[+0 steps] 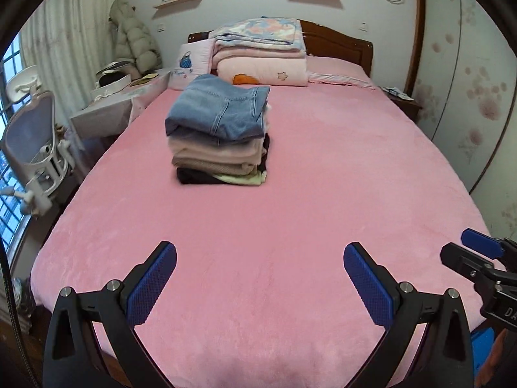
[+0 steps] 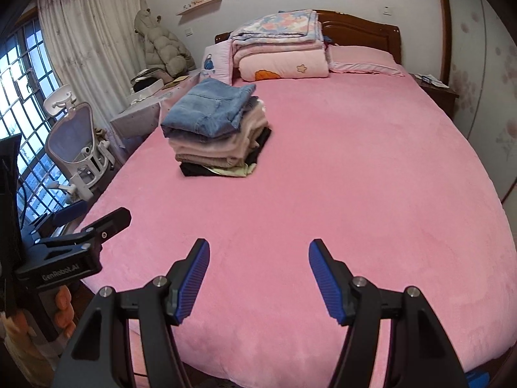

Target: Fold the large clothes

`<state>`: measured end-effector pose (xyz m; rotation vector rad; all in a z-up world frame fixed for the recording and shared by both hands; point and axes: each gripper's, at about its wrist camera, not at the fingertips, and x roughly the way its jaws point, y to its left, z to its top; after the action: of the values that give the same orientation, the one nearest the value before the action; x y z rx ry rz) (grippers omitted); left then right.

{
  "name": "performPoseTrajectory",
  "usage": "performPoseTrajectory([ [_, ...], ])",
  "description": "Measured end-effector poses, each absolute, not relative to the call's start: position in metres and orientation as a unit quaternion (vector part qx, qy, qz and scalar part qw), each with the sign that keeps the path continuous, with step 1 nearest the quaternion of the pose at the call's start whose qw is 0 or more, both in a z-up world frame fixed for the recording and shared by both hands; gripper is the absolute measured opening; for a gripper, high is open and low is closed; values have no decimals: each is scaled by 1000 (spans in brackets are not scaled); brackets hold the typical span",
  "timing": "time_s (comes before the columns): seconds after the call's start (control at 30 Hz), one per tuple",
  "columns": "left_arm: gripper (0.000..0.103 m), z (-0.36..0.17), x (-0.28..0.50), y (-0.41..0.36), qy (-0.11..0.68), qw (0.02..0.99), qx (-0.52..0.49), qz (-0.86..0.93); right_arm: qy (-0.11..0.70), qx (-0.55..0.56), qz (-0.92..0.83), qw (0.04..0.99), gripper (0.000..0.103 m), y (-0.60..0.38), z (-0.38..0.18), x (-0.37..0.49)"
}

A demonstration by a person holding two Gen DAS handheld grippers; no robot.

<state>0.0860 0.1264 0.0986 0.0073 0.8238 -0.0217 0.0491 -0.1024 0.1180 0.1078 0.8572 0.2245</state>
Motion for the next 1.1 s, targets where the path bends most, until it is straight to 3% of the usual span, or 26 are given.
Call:
performPoseTrajectory([
  [0.2, 103, 79, 68, 115, 420, 907, -20, -22, 395, 56, 83, 913, 64, -111, 109, 27],
  [0.5, 103, 73, 38, 97, 392, 920, 4, -8, 360, 57, 53, 930, 64, -115, 96, -6],
  [1.1, 103, 49, 24, 85, 414, 910, 6, -18, 371, 49, 45, 926, 64, -111, 70, -24],
])
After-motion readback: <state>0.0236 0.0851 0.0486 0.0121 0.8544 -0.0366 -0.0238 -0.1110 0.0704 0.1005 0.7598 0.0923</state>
